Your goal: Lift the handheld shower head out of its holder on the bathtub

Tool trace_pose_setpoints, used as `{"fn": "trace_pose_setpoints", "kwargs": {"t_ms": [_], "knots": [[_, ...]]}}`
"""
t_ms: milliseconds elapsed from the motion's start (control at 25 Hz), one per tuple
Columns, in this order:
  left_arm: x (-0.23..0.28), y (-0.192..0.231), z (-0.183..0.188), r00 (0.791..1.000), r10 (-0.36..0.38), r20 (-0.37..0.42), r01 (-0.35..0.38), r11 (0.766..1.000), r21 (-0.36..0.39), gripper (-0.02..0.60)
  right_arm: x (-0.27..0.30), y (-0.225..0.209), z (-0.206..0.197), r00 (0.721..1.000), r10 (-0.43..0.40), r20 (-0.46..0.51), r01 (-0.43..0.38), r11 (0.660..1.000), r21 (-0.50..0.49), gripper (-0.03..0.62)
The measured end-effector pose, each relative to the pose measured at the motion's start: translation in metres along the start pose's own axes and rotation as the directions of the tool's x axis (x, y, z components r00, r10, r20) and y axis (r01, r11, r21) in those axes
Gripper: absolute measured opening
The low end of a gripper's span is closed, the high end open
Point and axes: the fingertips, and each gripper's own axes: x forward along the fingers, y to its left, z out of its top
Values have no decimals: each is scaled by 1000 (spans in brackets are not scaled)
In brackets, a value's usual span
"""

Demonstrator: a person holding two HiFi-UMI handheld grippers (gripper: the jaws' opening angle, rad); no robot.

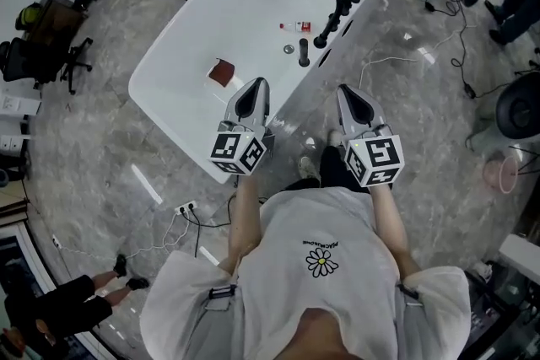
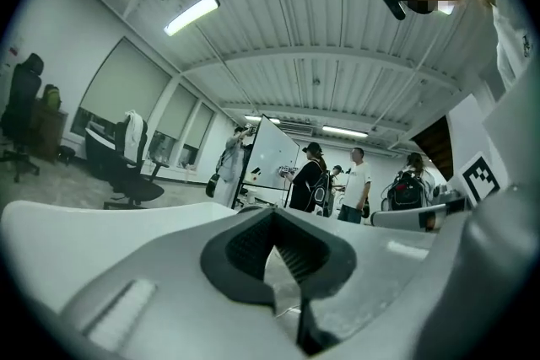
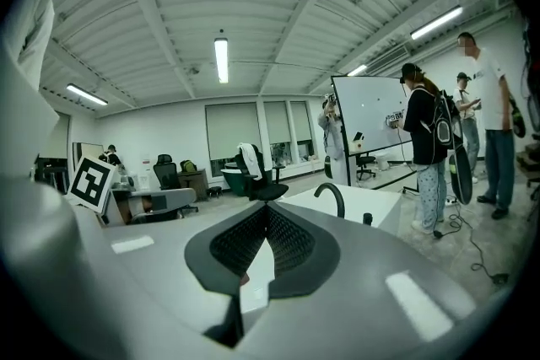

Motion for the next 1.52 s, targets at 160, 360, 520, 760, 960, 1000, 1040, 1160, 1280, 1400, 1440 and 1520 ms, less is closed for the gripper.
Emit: {"fn": "trace_pose_setpoints", "kwargs": {"t_ms": [160, 360, 520, 760, 960, 1000, 1040, 1160, 1280, 1400, 1440, 1520], "knots": [[12, 16, -7, 1000, 29, -3, -29, 999, -22, 0, 37, -10, -18, 999, 30, -44, -29, 999, 19, 20], [46, 28, -19, 999, 27, -41, -27, 1000, -7, 0, 89, -10, -36, 988, 104, -111, -98, 993, 60, 29], [78, 39, -33, 998, 44, -36, -43, 999, 13, 0, 130, -19, -60, 972, 128, -199, -127, 992, 14, 65], [118, 78, -87, 992, 63, -113, -66, 997, -26, 0, 186, -48, -154, 910, 126, -395, -142, 990, -13, 144], [143, 110, -134, 985, 109, -131, -116, 992, -50, 0, 223, -72, -219, 879, 103, -466, -126, 992, -19, 186], [146, 115, -143, 984, 110, -138, -119, 991, -59, 0, 231, -72, -230, 873, 102, -477, -131, 991, -28, 193], [148, 119, -153, 983, 108, -147, -119, 991, -66, 0, 239, -71, -239, 868, 102, -487, -138, 990, -39, 197], [155, 127, -178, 980, 101, -171, -115, 990, -76, 0, 261, -69, -260, 860, 100, -501, -156, 985, -71, 210], [158, 133, -194, 977, 123, -176, -138, 988, -76, 0, 278, -69, -275, 868, 100, -487, -160, 983, -84, 201], [159, 138, -203, 975, 138, -174, -154, 985, -80, 0, 288, -71, -288, 869, 95, -485, -157, 984, -87, 189], [158, 139, -206, 975, 138, -176, -155, 985, -82, 0, 290, -72, -293, 868, 91, -488, -152, 984, -88, 182], [157, 142, -213, 973, 139, -183, -156, 984, -85, 0, 293, -73, -303, 865, 85, -494, -146, 985, -87, 169]]}}
